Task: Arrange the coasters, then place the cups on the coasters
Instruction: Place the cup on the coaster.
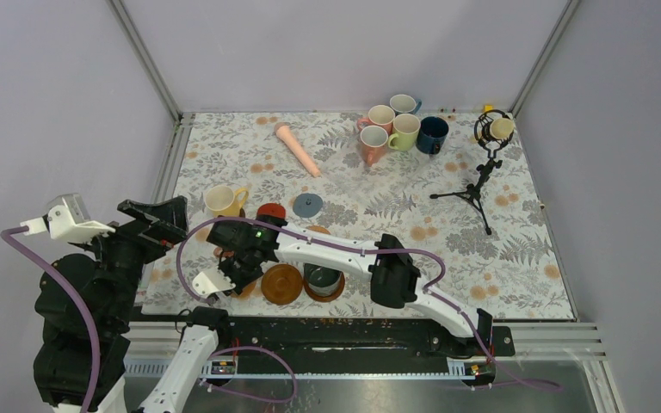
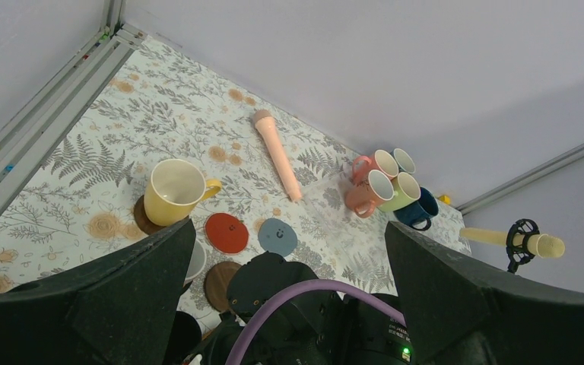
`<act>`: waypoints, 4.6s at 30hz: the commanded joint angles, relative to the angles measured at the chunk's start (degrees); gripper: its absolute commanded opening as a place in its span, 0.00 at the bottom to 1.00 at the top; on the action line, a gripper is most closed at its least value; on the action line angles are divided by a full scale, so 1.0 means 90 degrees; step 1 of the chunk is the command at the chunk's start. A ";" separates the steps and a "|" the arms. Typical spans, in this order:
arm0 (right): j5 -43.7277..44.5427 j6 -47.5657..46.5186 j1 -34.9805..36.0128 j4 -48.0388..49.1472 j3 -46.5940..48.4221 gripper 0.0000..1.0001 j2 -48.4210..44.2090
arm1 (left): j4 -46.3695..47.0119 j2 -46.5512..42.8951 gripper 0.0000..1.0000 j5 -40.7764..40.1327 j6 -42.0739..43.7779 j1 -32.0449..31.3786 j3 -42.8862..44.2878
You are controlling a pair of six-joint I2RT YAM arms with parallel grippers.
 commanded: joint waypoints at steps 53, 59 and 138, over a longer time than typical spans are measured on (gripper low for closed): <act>-0.0634 0.0923 0.0039 0.0989 -0.1244 0.34 -0.1265 | 0.0595 -0.0083 0.99 0.0336 0.0032 -0.0041 -0.0540; -0.0359 0.0842 0.0043 0.0888 -0.1266 0.39 -0.1134 | 0.0612 -0.0053 0.99 0.0322 0.0045 -0.0045 -0.0529; 0.0104 0.0862 0.0111 0.1474 -0.0914 0.80 -0.1459 | 0.0519 0.0040 0.99 -0.0128 0.0134 -0.0128 -0.0206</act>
